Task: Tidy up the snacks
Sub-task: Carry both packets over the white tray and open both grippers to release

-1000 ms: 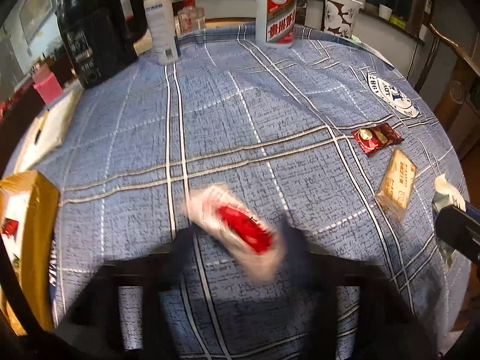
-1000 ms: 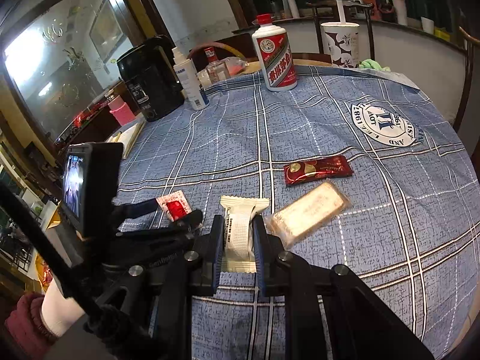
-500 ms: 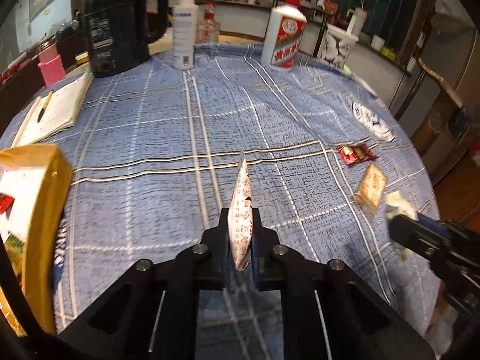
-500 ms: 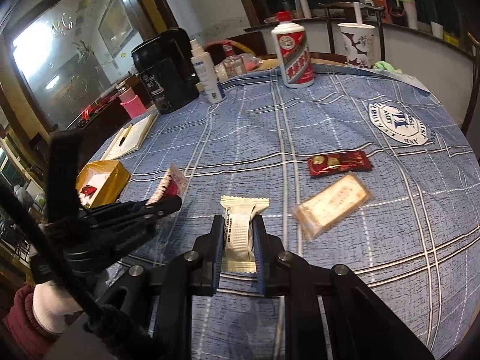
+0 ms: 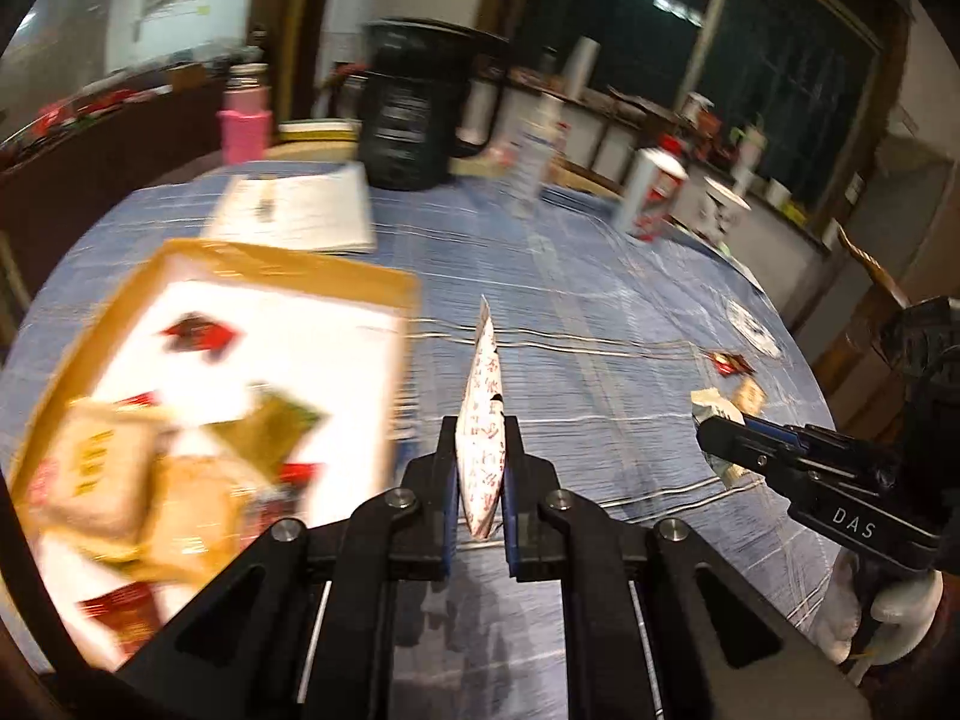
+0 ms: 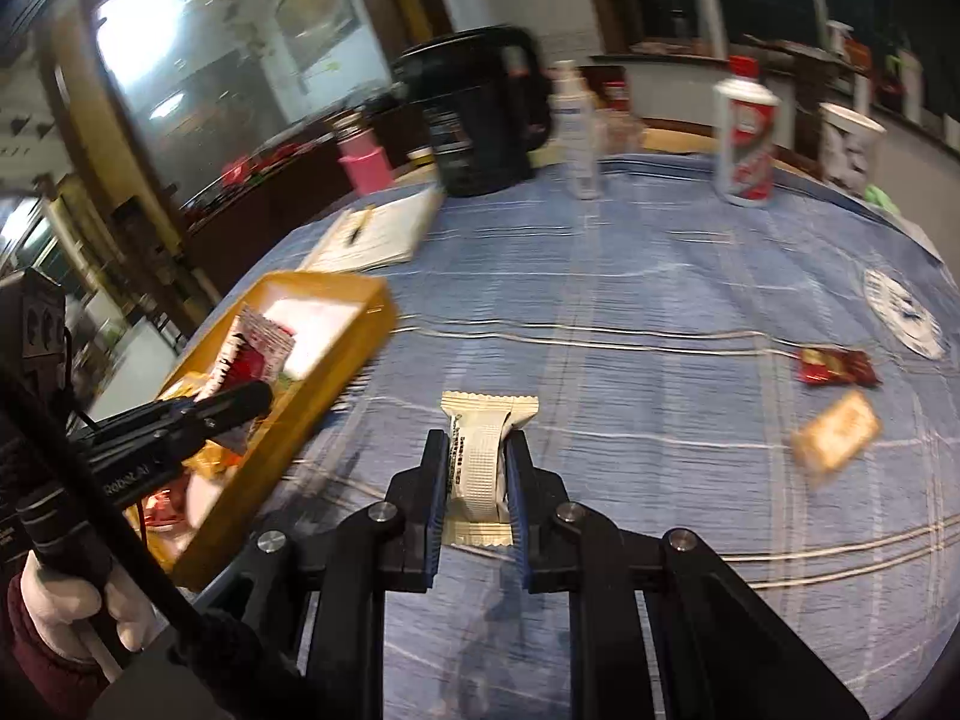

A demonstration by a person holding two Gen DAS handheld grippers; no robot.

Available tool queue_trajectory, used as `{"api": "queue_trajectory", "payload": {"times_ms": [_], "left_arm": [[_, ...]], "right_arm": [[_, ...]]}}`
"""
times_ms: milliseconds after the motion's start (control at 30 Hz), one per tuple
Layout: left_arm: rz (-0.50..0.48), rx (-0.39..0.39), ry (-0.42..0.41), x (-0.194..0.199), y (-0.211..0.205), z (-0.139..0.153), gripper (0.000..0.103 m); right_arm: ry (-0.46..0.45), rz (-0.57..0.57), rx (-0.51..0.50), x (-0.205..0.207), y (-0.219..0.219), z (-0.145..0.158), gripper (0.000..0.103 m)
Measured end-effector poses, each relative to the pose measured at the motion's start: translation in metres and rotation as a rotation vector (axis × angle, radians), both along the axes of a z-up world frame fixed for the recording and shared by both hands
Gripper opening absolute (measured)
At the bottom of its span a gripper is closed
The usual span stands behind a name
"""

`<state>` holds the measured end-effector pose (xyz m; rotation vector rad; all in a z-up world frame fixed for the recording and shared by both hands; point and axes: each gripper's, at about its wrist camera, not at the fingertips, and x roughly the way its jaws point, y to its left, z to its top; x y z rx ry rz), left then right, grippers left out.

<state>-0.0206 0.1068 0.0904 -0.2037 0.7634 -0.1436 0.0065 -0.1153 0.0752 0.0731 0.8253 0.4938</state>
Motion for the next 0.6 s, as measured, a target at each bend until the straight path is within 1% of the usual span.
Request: {"api": "queue_trajectory", "payload": {"times_ms": [133, 200, 367, 467, 600], "left_arm": [[0.088, -0.025, -0.010, -0.020, 0.053, -0.004, 0.013], [0.121, -0.038, -0.009, -0.027, 0.073, -0.008, 0.013], [0.193, -0.084, 0.019, -0.047, 0.119, -0.023, 0.013], [0.209, -0.098, 0.027, -0.060, 0.133, -0.031, 0.013], [0.201, -0.115, 0.038, -0.068, 0.138, -0.040, 0.013]], "right_arm": [[0.010, 0.078, -0.006, -0.005, 0.048, 0.001, 0.017], [0.013, 0.120, -0.013, -0.009, 0.075, 0.000, 0.017], [0.024, 0.210, -0.029, -0.018, 0.127, -0.002, 0.017], [0.043, 0.262, -0.039, -0.027, 0.155, -0.007, 0.017], [0.062, 0.307, -0.073, -0.033, 0.186, -0.019, 0.017]]}}
